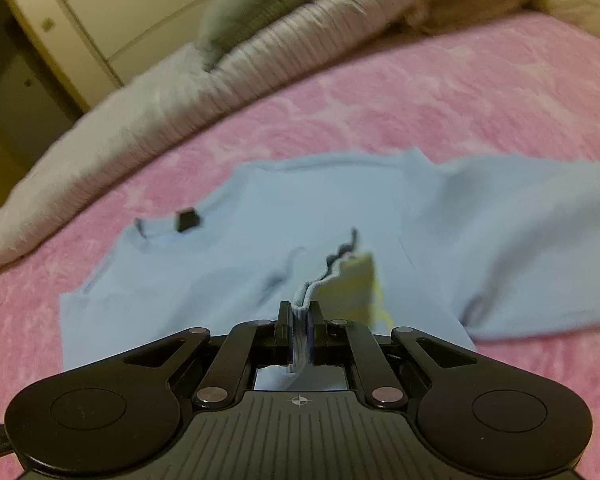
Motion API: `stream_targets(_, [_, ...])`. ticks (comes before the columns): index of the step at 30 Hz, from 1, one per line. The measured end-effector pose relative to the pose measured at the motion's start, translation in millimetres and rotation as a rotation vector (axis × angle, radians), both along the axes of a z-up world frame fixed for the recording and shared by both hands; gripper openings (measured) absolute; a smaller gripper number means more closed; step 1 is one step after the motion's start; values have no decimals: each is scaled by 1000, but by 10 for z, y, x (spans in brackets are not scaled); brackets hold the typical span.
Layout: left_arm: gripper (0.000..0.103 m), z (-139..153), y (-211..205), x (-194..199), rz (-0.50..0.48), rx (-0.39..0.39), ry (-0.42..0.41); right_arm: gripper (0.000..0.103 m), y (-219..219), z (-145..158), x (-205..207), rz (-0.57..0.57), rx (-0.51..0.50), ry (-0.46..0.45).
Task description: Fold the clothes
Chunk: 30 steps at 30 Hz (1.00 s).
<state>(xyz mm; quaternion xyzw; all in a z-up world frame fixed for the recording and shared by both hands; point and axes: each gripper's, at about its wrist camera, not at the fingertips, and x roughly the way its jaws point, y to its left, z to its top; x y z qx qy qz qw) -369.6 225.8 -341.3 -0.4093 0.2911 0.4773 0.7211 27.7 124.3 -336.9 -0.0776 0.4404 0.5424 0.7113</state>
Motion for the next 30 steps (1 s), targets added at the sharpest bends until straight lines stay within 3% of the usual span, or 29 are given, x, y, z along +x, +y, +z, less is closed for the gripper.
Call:
stream_targets(4, [25,-54,43,63,-13,12,37,5,-65,138,-90,65,108,-73])
stream_targets(6, [25,-108,67,91,-16,3,57,5,-35,-11,-37,18,11,-87])
stream_targets(7, [25,-136,78,105,-18,-2,67,6,-5,-157,41,-22,-88,-74])
stream_targets(9, [25,-157,88,125,-23,-1,83,17,23,-349,167,-81,-210,-34])
stream_targets(13, [25,-175,91,186,-39,14,99,26,-121,-223,210,-119,-145,-61])
stream_targets(15, [25,-217,103,248,-50,9,133,26,-204,-220,230,-93,-132,-10])
stream_targets(16, [25,-257,117,291,-58,0,165,26,-231,-253,236,-72,-142,21])
stream_targets(18, [25,-335,144,376,-73,-20,229,26,-200,-371,260,-52,-246,-4])
stream_targets(21, [24,-210,114,424,-63,3,221,26,-390,-358,416,-99,-239,48])
stream_targets(26, [24,-53,30,615,-67,0,198,28,-946,-245,969,-305,-186,173])
stream_targets(29, [24,-55,2,776,-62,-14,185,29,-1447,-379,1483,-544,-171,294])
stream_targets(30, [24,-52,-4,821,-57,-17,174,29,-1652,-418,1640,-636,-110,362])
